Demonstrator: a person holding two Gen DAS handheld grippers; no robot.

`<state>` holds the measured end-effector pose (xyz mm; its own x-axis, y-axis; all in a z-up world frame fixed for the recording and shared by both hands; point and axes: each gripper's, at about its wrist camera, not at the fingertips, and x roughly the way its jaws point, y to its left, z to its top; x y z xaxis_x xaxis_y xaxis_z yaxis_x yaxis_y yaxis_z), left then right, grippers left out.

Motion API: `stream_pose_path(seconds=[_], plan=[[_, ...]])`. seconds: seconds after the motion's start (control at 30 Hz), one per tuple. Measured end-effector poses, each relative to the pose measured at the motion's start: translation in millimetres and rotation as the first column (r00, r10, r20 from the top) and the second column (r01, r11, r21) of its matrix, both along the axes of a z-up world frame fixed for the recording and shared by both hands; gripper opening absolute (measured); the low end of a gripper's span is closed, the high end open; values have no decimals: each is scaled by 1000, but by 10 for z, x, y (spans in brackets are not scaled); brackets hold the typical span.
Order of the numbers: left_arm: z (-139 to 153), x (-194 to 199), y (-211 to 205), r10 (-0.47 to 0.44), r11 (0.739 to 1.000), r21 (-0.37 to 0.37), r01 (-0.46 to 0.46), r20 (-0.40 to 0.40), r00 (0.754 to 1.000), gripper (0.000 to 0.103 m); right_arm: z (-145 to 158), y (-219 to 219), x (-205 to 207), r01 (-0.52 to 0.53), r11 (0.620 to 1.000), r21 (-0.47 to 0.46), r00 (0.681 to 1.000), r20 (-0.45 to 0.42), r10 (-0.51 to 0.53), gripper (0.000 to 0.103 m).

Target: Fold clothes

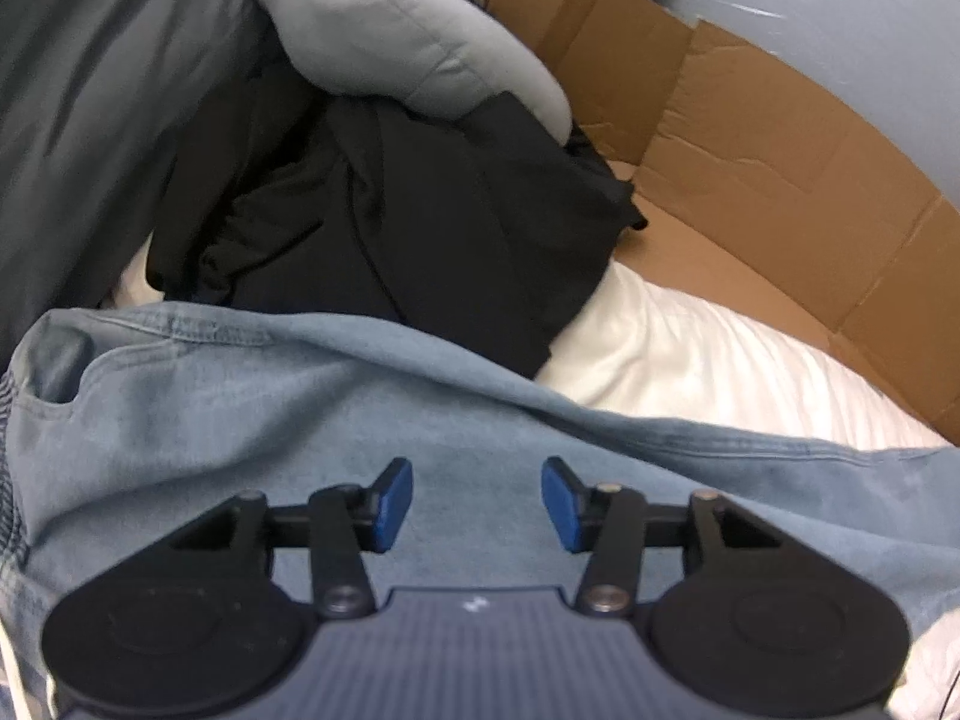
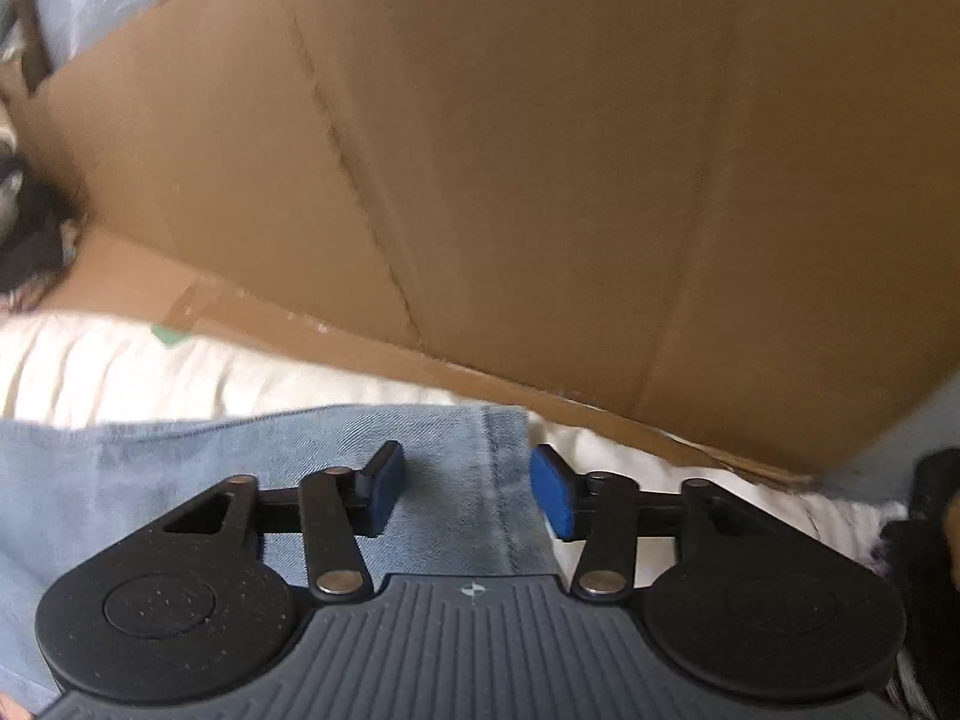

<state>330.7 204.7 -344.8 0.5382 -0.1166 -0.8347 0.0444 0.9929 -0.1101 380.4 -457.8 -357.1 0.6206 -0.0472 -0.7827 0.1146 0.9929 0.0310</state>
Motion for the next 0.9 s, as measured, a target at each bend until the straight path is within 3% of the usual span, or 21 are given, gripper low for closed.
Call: stream_pose_path(seconds=[0.3,0.37,0.43,0.6,0.9], plan=[[-164,198,7,-11,1000,24,10,8,1000,51,-109,-2,131,-1,1000,-15,1000,-21,1,64],[-181,249,-1,-15,999,33,14,15,1000,51,-111,36,150,-24,999,-40,1000,-11,23,48],[-194,303,-21,-27,999,41,26,23,999,51,-114,73,178,-29,998,-60,999,-19,28,21],[-199,399,-69,-52,997,64,50,40,998,51,-26,90,124,-45,994,-104,999,17,47,13],[-229,480,-186,-108,987,124,99,61,992,51,206,143,15,34,977,-211,993,119,-9,11]])
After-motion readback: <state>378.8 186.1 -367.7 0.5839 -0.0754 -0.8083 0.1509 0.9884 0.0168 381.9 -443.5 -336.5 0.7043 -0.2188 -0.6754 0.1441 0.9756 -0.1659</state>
